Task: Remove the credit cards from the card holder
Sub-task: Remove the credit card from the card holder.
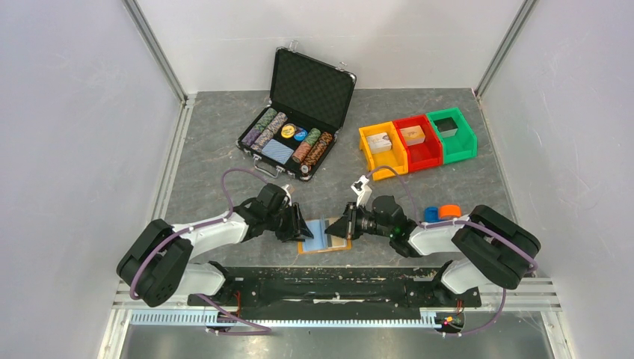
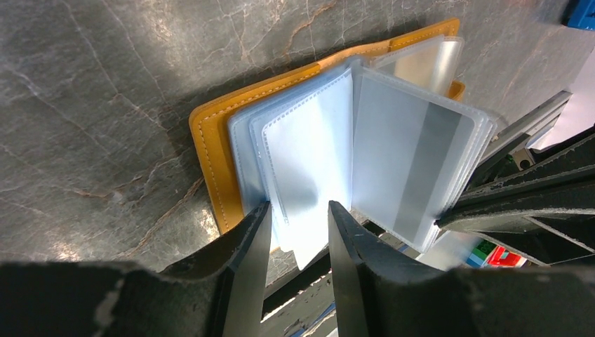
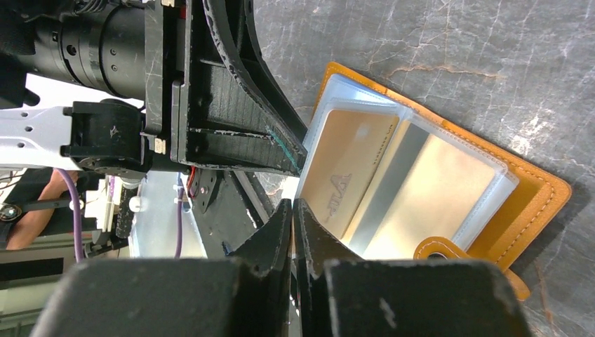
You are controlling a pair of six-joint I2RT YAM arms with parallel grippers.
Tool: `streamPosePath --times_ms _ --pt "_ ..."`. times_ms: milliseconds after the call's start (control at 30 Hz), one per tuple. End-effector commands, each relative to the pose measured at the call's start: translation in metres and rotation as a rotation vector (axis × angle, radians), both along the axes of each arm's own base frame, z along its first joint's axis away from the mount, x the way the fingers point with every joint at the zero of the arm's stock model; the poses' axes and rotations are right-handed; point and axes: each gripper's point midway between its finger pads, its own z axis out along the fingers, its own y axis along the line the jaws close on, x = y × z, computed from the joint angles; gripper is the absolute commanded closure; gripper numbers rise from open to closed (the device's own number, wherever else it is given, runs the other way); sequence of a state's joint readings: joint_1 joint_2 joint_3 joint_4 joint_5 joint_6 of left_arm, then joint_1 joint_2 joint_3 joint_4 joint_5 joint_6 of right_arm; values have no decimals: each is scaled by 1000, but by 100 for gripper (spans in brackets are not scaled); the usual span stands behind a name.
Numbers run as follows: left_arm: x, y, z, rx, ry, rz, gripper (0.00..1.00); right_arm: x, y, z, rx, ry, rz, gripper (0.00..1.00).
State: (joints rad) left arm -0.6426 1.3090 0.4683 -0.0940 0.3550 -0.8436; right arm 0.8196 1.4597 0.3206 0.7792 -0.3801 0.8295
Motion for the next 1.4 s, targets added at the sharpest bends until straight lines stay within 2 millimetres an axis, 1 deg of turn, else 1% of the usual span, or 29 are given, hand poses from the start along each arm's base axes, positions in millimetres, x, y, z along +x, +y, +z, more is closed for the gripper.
streamPosePath --times_ms 0,300,333,467,567,667,833,1033,1233,1300,1367 --pt "-4 11 -9 48 11 29 57 1 4 13 76 -19 3 95" --pt "-5 12 -10 52 17 30 57 1 2 13 75 -15 -5 91" --pt "-5 12 -10 53 17 30 57 2 2 13 76 -14 -7 91" --pt "-4 11 -10 53 16 29 57 1 2 12 77 -11 -5 99" --pt "-5 12 -10 51 15 30 57 1 2 10 77 -6 -8 100" --pt "-5 12 -10 52 14 30 57 3 1 4 40 -1 -13 100" --pt "-5 12 -10 52 15 32 57 7 -3 -1 -9 -18 -28 97" --pt "-4 12 -9 50 12 34 57 11 -8 -9 -80 -35 -38 90" --pt "-3 11 -7 45 7 35 57 13 -8 -5 -90 -51 -37 88" --pt "-3 11 -7 45 6 34 57 14 -5 0 -84 -70 -29 84" --pt "-3 11 -6 43 5 33 57 14 -2 4 -97 -90 -18 78"
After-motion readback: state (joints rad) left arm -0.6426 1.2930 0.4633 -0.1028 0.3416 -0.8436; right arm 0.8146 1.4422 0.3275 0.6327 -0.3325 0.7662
